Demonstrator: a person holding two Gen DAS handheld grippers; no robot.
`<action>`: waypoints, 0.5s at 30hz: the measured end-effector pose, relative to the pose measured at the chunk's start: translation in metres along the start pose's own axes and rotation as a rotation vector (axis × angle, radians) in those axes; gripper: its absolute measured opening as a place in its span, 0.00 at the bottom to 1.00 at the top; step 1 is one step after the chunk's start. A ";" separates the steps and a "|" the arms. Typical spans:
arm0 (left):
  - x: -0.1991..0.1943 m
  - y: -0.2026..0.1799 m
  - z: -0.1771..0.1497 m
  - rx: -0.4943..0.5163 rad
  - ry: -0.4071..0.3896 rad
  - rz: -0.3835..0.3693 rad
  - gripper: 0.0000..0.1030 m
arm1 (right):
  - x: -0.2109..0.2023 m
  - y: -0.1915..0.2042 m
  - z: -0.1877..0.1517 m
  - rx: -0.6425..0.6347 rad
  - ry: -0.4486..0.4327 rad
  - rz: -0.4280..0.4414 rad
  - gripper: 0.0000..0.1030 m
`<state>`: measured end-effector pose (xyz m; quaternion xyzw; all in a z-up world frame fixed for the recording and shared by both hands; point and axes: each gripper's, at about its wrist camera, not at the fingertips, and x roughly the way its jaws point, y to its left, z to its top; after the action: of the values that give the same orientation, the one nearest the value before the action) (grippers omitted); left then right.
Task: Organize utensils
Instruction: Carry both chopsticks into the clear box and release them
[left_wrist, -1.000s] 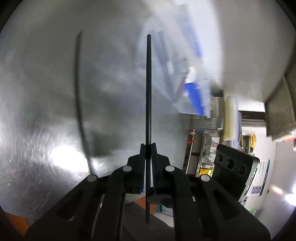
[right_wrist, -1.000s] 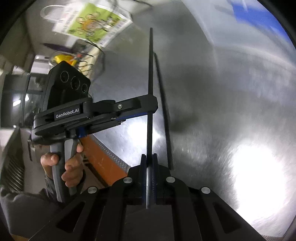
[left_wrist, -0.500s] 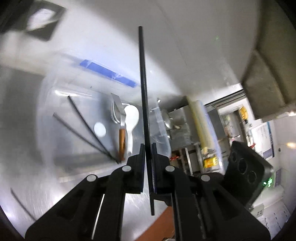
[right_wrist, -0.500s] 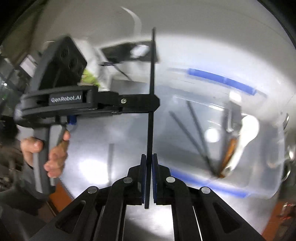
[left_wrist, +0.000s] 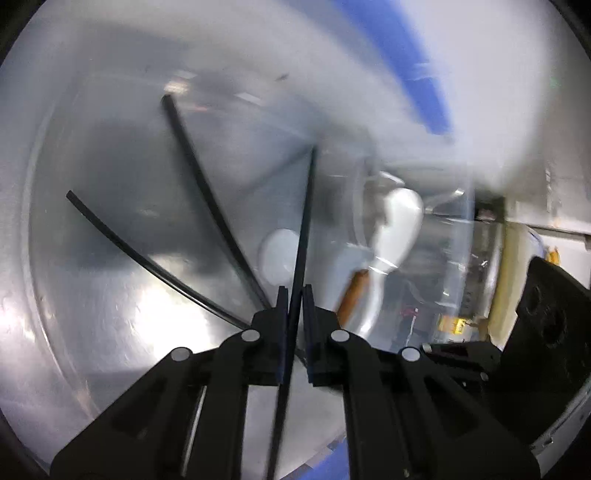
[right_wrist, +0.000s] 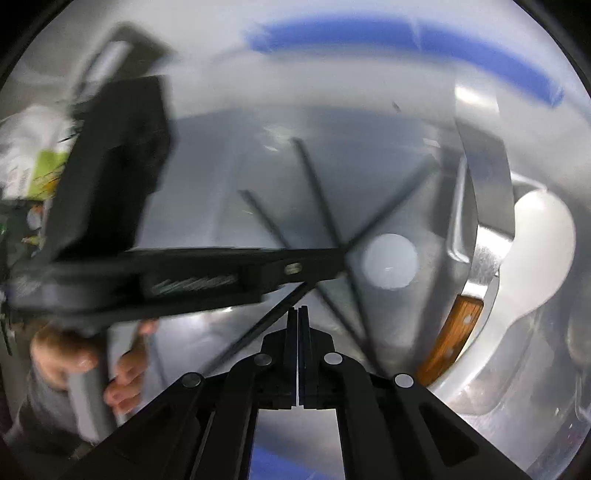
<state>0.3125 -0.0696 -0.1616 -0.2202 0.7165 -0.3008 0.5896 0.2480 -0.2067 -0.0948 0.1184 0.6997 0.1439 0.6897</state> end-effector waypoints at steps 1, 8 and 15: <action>0.004 0.003 0.001 -0.016 0.016 0.003 0.06 | 0.008 -0.006 0.003 0.014 0.017 -0.006 0.01; 0.011 0.007 0.005 -0.010 0.064 0.142 0.08 | 0.038 -0.031 0.009 0.078 0.077 -0.059 0.01; -0.001 -0.033 -0.009 0.225 -0.013 0.430 0.70 | -0.013 0.003 -0.026 0.000 -0.049 -0.144 0.03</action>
<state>0.3026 -0.0906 -0.1370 0.0023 0.7051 -0.2449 0.6655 0.2221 -0.2101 -0.0814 0.0715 0.6893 0.0909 0.7151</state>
